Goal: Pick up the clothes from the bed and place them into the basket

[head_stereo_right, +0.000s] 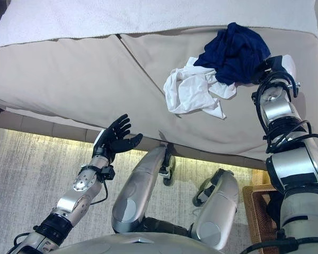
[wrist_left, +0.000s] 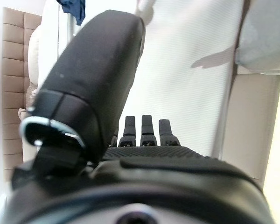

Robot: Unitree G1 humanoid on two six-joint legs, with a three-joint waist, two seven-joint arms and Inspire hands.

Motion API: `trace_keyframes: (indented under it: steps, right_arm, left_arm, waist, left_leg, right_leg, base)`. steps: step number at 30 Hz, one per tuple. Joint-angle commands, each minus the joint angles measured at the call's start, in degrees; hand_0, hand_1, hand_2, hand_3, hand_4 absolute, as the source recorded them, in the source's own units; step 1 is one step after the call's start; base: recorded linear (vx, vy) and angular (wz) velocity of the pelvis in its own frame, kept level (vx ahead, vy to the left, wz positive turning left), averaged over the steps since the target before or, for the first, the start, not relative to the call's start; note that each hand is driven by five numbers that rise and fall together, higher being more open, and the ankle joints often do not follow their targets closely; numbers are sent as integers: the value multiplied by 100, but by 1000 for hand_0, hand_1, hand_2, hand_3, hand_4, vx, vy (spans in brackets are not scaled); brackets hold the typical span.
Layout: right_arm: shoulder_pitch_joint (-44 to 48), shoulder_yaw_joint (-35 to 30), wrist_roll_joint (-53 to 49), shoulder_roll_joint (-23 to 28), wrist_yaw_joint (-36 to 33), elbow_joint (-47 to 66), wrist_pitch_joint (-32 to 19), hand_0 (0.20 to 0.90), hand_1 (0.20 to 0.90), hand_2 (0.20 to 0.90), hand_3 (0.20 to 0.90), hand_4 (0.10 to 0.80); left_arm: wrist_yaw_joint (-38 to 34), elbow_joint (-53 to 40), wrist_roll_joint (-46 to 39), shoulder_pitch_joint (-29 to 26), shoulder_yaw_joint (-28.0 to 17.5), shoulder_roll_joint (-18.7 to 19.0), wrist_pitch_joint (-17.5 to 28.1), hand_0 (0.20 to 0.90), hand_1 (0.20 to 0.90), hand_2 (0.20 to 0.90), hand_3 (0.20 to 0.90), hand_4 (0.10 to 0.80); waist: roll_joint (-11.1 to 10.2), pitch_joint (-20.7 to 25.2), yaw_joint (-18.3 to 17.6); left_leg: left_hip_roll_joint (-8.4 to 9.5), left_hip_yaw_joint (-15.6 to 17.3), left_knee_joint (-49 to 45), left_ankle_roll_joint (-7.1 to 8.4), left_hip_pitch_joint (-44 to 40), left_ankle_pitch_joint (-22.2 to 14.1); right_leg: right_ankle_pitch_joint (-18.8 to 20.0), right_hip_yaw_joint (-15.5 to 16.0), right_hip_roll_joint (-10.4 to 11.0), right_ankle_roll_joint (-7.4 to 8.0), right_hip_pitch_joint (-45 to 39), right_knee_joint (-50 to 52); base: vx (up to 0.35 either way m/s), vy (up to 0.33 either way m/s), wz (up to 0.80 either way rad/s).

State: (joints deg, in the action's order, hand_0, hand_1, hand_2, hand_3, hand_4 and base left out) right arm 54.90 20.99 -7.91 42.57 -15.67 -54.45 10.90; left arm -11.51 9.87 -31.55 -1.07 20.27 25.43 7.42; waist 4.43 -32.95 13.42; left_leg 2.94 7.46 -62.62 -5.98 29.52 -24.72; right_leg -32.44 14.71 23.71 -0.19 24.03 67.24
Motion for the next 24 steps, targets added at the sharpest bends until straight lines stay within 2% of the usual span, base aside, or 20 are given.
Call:
trace_keyframes:
  steps: [1, 4, 5, 6, 7, 8, 10, 11, 13, 14, 16, 17, 18, 19, 21, 23, 24]
  right_arm:
    - [440, -43, 77, 416, -138, 478, -512, 900, 900, 900, 900, 800]
    - [312, -54, 62, 228, -181, 640, -455, 900, 900, 900, 900, 800]
    - [245, -60, 23, 156, -191, 684, -442, 900, 900, 900, 900, 800]
    - [189, -70, -21, 134, -173, 699, -445, 900, 900, 900, 900, 800]
    - [138, -85, -32, 85, -150, 753, -379, 900, 900, 900, 900, 800]
    - [62, -114, 16, -7, -150, 857, -326, 900, 900, 900, 900, 800]
    - [-10, -145, 52, -88, -147, 978, -274, 900, 900, 900, 900, 800]
    - [-29, -148, 69, -131, -133, 1004, -271, 900, 900, 900, 900, 800]
    - [-8, -111, 5, -150, -154, 998, -233, 900, 900, 900, 900, 800]
    - [-23, -103, 29, -138, -159, 955, -270, 900, 900, 900, 900, 800]
    - [-167, -131, -22, -78, -158, 968, -315, 900, 900, 900, 900, 800]
    - [-222, -154, -30, -65, -141, 1014, -307, 900, 900, 900, 900, 800]
    - [-385, -193, -47, -30, -91, 1137, -287, 900, 900, 900, 900, 800]
    - [-463, -201, -64, -10, -69, 1193, -280, 900, 900, 900, 900, 800]
    - [-491, -206, -40, 26, -14, 1210, -289, 900, 900, 900, 900, 800]
    - [-470, -196, -84, 109, -29, 1226, -298, 900, 900, 900, 900, 800]
    - [-403, -212, -115, 171, -27, 1263, -271, 900, 900, 900, 900, 800]
  left_arm:
    - [23, -434, -144, 62, -387, 89, 372, 900, 900, 900, 900, 800]
    - [-51, -369, -215, 131, -439, 30, 455, 900, 900, 900, 900, 800]
    - [-103, -324, -232, 117, -473, 23, 458, 900, 900, 900, 900, 800]
    - [-110, -303, -244, 113, -494, 35, 431, 900, 900, 900, 900, 800]
    - [-113, -280, -250, 80, -545, 34, 406, 900, 900, 900, 900, 800]
    - [-126, -318, -231, 67, -617, 53, 350, 900, 900, 900, 900, 800]
    - [-145, -357, -204, 34, -680, 86, 271, 900, 900, 900, 900, 800]
    - [-170, -353, -197, 5, -677, 98, 276, 900, 900, 900, 900, 800]
    - [-260, -270, -272, -253, -545, 147, 268, 900, 900, 900, 900, 800]
    - [-295, -200, -273, -474, -456, 136, 289, 900, 900, 900, 900, 800]
    - [-312, -128, -183, -680, -386, 97, 267, 900, 900, 900, 900, 800]
    - [-307, -114, -176, -692, -390, 83, 250, 900, 900, 900, 900, 800]
    - [-300, -55, -185, -738, -408, 53, 281, 900, 900, 900, 900, 800]
    - [-288, -20, -172, -786, -420, 28, 277, 900, 900, 900, 900, 800]
    - [-284, 9, -122, -859, -414, -21, 298, 900, 900, 900, 900, 800]
    - [-251, 45, -84, -977, -379, -45, 340, 900, 900, 900, 900, 800]
    - [-197, 69, -76, -1061, -366, -49, 399, 900, 900, 900, 900, 800]
  waist:
    - [-85, 316, 88]
    - [-103, 378, 89]
    - [-139, 524, 81]
    - [-149, 586, 98]
    - [-160, 683, 108]
    - [-141, 714, 126]
    - [-123, 745, 101]
    - [-117, 762, 73]
    - [-188, 858, -211]
    - [-277, 922, -423]
    - [-348, 1064, -608]
    - [-351, 1105, -615]
    - [-356, 1238, -625]
    - [-364, 1321, -613]
    - [-363, 1392, -589]
    - [-368, 1427, -578]
    - [-395, 1422, -592]
  left_leg:
    - [-179, -241, 642, 151, -973, -302]
    - [-227, -203, 1450, 193, -1317, 34]
    - [-193, -205, 2042, 188, -1409, 389]
    - [-191, -239, 2172, 240, -1511, 317]
    - [-141, -237, 2536, 243, -1562, 614]
    - [-149, -204, 2856, 221, -1725, 725]
    - [-193, -163, 3242, 189, -1943, 877]
    - [-190, -192, 3384, 190, -2013, 953]
    - [-54, -517, 3889, 242, -2144, 1134]
    - [105, -659, 4070, 252, -2189, 1193]
    - [192, -841, 4342, 215, -2256, 1301]
    - [199, -850, 4433, 229, -2277, 1352]
    - [187, -864, 4720, 315, -2356, 1558]
    - [160, -829, 4892, 369, -2413, 1655]
    - [124, -856, 5130, 422, -2472, 1795]
    - [83, -858, 5227, 462, -2476, 1882]
    - [29, -758, 5115, 490, -2427, 1843]
  right_leg:
    - [757, 373, -267, -238, -671, -913]
    - [1151, 391, -208, -72, -922, -1545]
    - [1482, 476, -246, -51, -1079, -2145]
    - [1459, 449, -266, 20, -1199, -2289]
    - [1960, 505, -171, 36, -1193, -2425]
    - [2315, 512, -45, 141, -1151, -2346]
    - [2472, 509, -34, 241, -1140, -2474]
    - [2496, 470, -108, 262, -1161, -2667]
    - [2647, -89, -732, 363, -1119, -3966]
    - [3030, -453, -1027, 466, -1024, -4607]
    - [3180, -745, -1276, 471, -1019, -4988]
    - [3179, -695, -1318, 451, -1092, -5092]
    - [3194, -534, -1443, 406, -1329, -5363]
    - [3190, -403, -1475, 383, -1468, -5508]
    - [3141, -323, -1575, 337, -1613, -5618]
    - [3038, -263, -1673, 273, -1692, -5619]
    - [2951, -166, -1680, 220, -1687, -5567]
  base:
    - [9, 33, -11]
    - [-12, 51, -21]
    - [17, 2, -21]
    - [-38, 11, -22]
    - [4, -10, -18]
    - [-61, 7, -15]
    - [-10, -69, -21]
    - [-25, -194, -27]
    - [-48, -302, -9]
    - [-65, -303, 45]
    - [-42, -210, 95]
    - [4, -193, 108]
    - [17, -183, 77]
    - [9, -188, 56]
    - [-27, -138, 2]
    - [-78, -156, 6]
    - [-106, -132, 15]
